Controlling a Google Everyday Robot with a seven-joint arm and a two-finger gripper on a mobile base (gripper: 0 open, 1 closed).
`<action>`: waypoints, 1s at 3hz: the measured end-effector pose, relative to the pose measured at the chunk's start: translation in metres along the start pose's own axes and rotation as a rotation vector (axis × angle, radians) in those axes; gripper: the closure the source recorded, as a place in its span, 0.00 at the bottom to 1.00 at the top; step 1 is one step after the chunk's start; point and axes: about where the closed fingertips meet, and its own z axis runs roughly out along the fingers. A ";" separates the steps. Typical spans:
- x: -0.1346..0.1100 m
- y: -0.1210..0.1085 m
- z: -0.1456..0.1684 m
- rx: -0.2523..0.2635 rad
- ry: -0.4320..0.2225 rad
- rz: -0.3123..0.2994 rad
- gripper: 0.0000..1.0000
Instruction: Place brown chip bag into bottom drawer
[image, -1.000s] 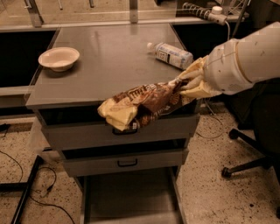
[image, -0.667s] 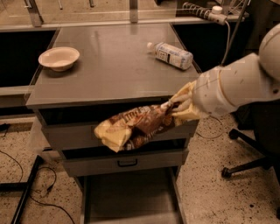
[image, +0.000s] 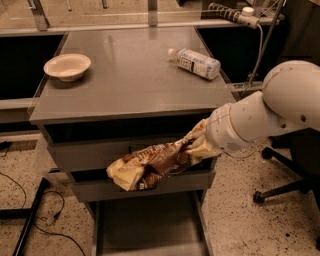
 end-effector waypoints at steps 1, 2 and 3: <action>0.005 0.011 0.026 -0.029 0.012 0.025 1.00; 0.031 0.029 0.084 -0.071 0.060 0.064 1.00; 0.073 0.058 0.144 -0.096 0.076 0.118 1.00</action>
Offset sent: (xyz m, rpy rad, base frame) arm 0.0012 0.0372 -0.1805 -0.0994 0.1751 -0.0622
